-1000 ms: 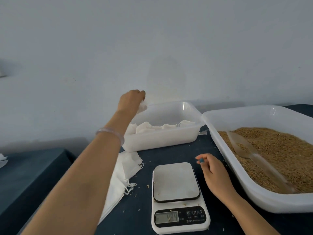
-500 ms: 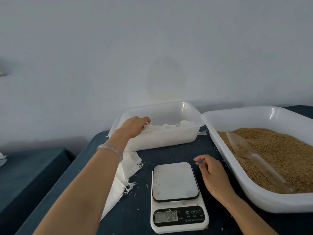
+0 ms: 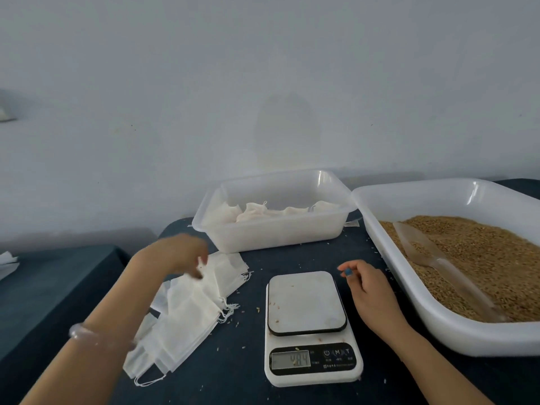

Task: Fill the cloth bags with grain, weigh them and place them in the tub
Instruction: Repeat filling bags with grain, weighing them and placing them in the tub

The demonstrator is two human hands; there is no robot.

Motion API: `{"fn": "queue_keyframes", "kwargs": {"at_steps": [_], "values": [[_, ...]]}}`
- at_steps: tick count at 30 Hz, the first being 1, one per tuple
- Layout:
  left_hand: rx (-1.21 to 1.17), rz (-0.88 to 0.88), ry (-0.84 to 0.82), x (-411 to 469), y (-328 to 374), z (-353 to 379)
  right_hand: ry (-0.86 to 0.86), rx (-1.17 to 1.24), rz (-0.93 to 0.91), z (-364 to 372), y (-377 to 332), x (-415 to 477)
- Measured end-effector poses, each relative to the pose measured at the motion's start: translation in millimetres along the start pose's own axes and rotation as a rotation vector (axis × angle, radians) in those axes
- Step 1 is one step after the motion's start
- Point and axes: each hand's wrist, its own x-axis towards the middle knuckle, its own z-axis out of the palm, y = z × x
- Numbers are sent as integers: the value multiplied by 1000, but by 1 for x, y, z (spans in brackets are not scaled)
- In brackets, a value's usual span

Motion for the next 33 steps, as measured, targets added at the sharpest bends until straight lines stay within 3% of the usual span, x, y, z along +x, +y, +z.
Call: {"fn": "queue_keyframes", "kwargs": {"at_steps": [2,4,12,14,20,28,30,33], "values": [[9,-52,-185,-14,-9,22,-4,-10,-7,0,0,0],[-110,-73,-200,-20,-15,43,-2,-9,-18,0,0,-1],[-342,-70,118,-32,-21,75,-10,-22,-25,-1,0,-3],[-304,-45,173,-35,-19,76,-11,-21,-22,-1,0,-3],[-420,68,182,-31,-15,81,-5,-13,-26,-2,0,-3],[-436,64,288,-31,-19,87,-8,-9,-35,-1,0,-2],[-517,50,328,-30,-20,87,-10,-12,-37,-1,0,-2],[-839,-16,410,-22,-13,79,-21,-22,-37,1,0,-2]]}}
